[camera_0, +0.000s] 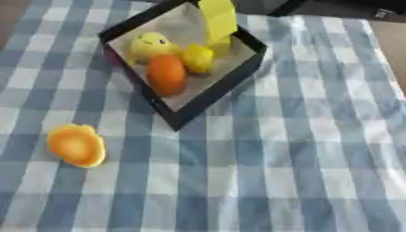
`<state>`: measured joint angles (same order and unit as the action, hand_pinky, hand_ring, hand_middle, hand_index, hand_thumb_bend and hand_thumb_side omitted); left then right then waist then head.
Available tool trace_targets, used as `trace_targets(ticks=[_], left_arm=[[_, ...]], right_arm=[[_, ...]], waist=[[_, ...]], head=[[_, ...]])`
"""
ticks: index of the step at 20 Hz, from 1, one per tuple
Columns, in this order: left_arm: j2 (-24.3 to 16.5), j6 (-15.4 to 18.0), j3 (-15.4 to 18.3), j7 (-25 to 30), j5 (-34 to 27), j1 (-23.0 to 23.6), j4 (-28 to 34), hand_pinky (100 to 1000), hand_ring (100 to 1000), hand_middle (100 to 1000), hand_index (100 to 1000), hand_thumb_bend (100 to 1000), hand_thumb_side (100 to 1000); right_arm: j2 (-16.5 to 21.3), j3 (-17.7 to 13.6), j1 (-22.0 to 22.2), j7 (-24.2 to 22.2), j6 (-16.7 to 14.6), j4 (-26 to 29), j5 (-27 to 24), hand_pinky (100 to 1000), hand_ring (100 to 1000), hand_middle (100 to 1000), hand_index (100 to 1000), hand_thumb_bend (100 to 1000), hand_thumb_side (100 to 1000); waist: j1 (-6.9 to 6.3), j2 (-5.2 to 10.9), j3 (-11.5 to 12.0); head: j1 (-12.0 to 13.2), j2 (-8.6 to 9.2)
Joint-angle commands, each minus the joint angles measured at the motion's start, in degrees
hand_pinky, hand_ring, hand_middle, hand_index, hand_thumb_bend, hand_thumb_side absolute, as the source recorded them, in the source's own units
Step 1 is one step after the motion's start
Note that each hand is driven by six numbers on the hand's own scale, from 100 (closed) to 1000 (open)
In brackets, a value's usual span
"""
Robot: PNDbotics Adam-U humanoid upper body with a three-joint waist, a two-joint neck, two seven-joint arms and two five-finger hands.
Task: Pick up objects on the table and place them in the box.
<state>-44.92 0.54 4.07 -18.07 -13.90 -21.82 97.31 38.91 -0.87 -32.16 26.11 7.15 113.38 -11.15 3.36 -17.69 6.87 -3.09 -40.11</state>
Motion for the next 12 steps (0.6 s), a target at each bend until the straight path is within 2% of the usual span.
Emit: trace_targets(ticks=[1,3,5,7,8,9,12], left_arm=[[-6.58,-0.13,-0.94,10.18,10.59,-1.29,3.17,809,785,836,897,798,508],[-9.69,-0.16,-2.18,19.02,18.71,-1.98,4.81,835,803,845,900,792,494],[-12.25,-0.21,-3.54,25.90,23.43,-2.59,5.99,845,812,852,903,787,488],[-14.20,-0.44,-4.76,30.13,24.86,-2.95,6.57,852,817,857,909,791,479],[-14.92,-0.63,-5.28,31.55,24.97,-3.03,6.65,853,820,858,910,790,472],[-15.61,-0.84,-5.81,32.82,24.97,-3.04,6.65,857,822,861,912,787,460],[-17.12,-1.49,-7.18,36.31,24.37,-3.09,6.47,864,827,864,915,785,417]], right_arm=[[0.74,-1.40,0.90,1.45,-2.16,1.22,-2.47,845,797,736,822,199,460],[0.36,-1.89,2.01,2.49,-3.39,1.22,-3.72,843,795,734,821,202,452],[-0.38,-1.99,3.34,2.89,-3.63,1.22,-3.86,847,802,742,824,197,434],[-1.32,-1.95,4.84,2.58,-2.77,1.22,-3.44,851,809,750,831,190,404],[-1.70,-1.91,5.44,2.40,-2.14,1.22,-3.29,852,812,755,833,142,386],[-1.97,-1.91,5.97,2.30,-1.54,1.22,-3.13,852,812,754,833,183,416],[-2.38,-1.93,7.36,2.19,0.13,1.22,-2.20,851,812,755,835,231,414]], waist=[[-1.23,2.05,-0.12],[-1.40,2.10,-0.15],[-1.59,2.14,-0.18],[-1.76,2.15,-0.25],[-1.82,2.15,-0.31],[-1.87,2.15,-0.39],[-2.00,2.12,-0.56]], head=[[0.24,0.02],[0.44,-0.25],[0.63,-0.38],[0.88,-0.36],[0.98,-0.32],[1.07,-0.26],[1.32,-0.15]])
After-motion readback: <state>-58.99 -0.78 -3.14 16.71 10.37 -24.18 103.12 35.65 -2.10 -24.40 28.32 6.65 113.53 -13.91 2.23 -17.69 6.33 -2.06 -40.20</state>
